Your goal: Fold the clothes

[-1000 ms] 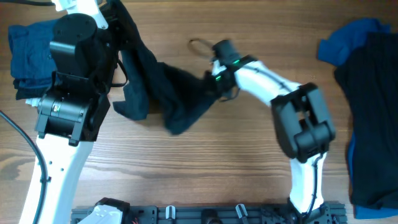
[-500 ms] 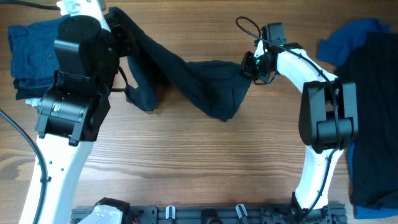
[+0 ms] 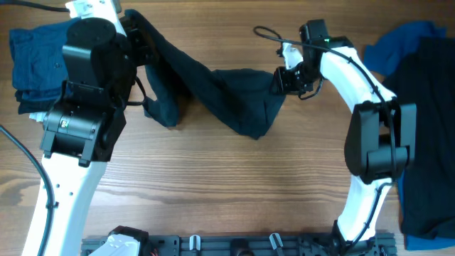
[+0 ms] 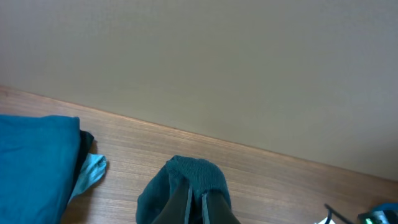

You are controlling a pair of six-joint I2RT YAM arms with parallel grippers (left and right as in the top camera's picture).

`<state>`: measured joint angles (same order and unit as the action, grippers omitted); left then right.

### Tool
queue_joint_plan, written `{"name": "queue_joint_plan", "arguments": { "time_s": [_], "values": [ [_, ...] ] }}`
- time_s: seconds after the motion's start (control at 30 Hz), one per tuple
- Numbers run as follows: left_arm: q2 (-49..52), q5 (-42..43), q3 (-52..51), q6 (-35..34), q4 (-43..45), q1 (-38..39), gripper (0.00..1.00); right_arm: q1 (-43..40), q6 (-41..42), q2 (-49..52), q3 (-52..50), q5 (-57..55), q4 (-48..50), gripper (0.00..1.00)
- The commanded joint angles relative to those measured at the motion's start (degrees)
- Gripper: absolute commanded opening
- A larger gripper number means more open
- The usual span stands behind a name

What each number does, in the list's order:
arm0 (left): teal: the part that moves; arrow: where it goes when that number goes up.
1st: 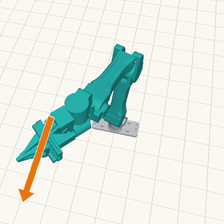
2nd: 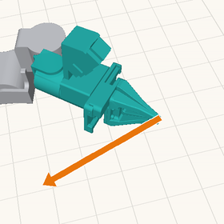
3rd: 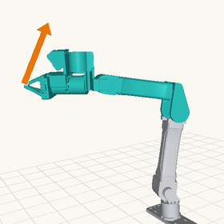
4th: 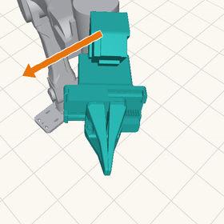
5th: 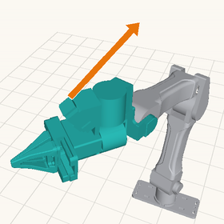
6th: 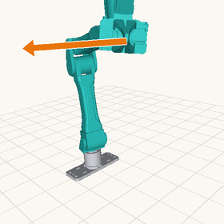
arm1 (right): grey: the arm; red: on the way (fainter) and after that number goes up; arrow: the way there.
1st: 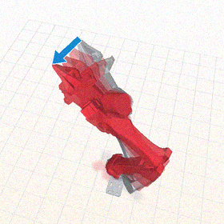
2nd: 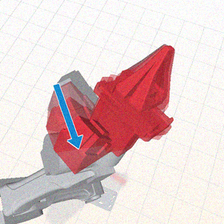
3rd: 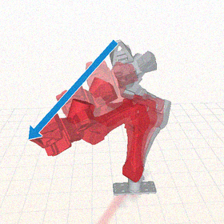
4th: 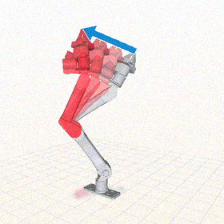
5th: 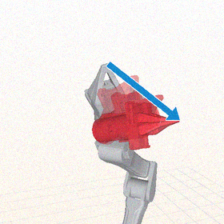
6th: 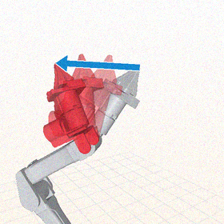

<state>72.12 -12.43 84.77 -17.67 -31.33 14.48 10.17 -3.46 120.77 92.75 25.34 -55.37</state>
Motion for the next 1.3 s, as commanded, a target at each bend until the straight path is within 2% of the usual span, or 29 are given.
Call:
{"name": "queue_joint_plan", "arguments": {
  "time_s": [0.0,0.07,0.1,0.2,0.33,0.5,0.67,0.83,0.93,1.03,1.13,1.27],
  "values": [
    [0.50,-0.90,0.72,0.70,0.20,-0.50,0.04,3.43,2.10,-1.18,0.55,1.53,-2.49,0.35],
    [0.68,-0.90,0.72,0.70,0.22,-0.50,0.04,4.66,12.98,-1.18,0.55,1.49,-3.23,0.34],
    [0.70,-0.92,0.72,0.70,0.22,-0.50,0.04,5.07,15.72,-1.18,0.55,1.49,-3.43,0.30],
    [0.70,-0.92,0.72,0.72,0.24,-0.50,0.05,6.32,22.40,-1.18,0.50,-1.03,-4.07,0.21],
    [0.70,-0.92,0.72,0.72,0.22,-0.50,0.04,7.39,28.74,-1.18,0.50,-9.38,-5.33,0.22],
    [0.70,-0.92,0.72,0.72,0.22,-0.50,0.05,9.22,29.16,-1.14,0.50,-10.43,-6.75,0.27],
    [0.70,-0.92,0.72,0.72,0.22,-0.50,0.05,10.64,32.00,-1.09,0.50,-16.46,-9.11,0.28],
    [0.70,-0.92,0.72,0.72,0.22,-0.50,0.05,10.67,31.91,-1.09,0.44,-16.65,-9.18,0.29],
    [0.70,-0.92,0.72,0.74,0.20,-0.50,0.06,10.67,31.91,-1.09,-0.57,-16.63,-8.63,0.39],
    [0.70,-0.92,0.72,0.72,0.20,-0.50,0.06,10.67,30.91,-1.09,-3.23,-16.17,-5.60,0.39],
    [0.70,-0.92,0.72,0.72,0.22,-0.50,0.06,10.67,24.20,-1.09,-6.38,-9.29,0.42,0.34],
    [0.70,-0.92,0.72,0.72,0.22,-0.50,0.06,10.67,24.06,-1.09,-7.50,-9.25,2.60,0.33]
  ]
}}
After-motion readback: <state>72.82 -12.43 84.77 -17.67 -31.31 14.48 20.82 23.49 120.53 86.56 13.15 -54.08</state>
